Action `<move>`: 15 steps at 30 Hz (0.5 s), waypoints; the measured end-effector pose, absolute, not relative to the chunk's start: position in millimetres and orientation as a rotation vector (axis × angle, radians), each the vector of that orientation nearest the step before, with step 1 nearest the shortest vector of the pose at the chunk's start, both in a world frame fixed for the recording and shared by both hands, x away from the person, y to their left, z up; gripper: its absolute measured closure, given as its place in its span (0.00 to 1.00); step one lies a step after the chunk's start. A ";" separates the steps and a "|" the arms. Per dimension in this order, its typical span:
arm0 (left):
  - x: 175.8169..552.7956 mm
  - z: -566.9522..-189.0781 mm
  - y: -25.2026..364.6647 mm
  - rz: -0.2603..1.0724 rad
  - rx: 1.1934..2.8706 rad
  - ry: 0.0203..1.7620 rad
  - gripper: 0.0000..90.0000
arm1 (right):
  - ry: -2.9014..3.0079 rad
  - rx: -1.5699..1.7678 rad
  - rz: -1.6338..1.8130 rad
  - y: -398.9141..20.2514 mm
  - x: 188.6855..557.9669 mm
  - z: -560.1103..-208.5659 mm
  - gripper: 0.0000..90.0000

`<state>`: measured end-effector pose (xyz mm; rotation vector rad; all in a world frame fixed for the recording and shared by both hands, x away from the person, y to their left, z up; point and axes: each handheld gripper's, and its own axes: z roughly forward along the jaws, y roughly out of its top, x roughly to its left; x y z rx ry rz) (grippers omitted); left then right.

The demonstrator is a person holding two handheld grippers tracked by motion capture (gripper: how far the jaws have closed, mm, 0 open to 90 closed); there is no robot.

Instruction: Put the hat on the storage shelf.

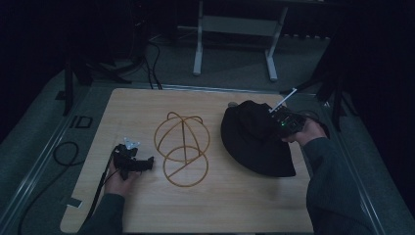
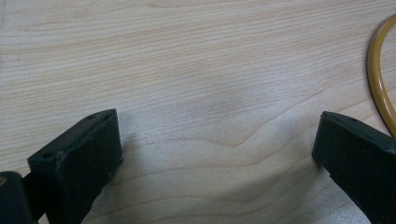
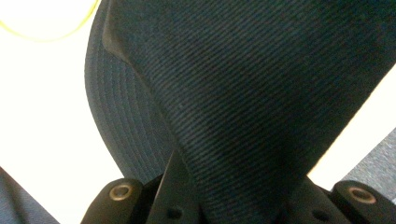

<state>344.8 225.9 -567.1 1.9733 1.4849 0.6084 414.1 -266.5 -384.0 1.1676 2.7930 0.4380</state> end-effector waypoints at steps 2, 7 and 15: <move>344.8 -567.1 225.9 0.608 1.973 1.485 0.02 | 2.798 1.155 0.444 -266.9 413.1 -382.6 0.96; 344.8 -567.0 225.9 0.608 1.973 1.485 0.02 | 2.805 1.129 0.460 -267.8 409.2 -378.6 0.96; 344.8 -567.0 225.9 0.608 1.973 1.485 0.02 | 2.808 1.094 0.496 -268.9 404.3 -370.1 0.96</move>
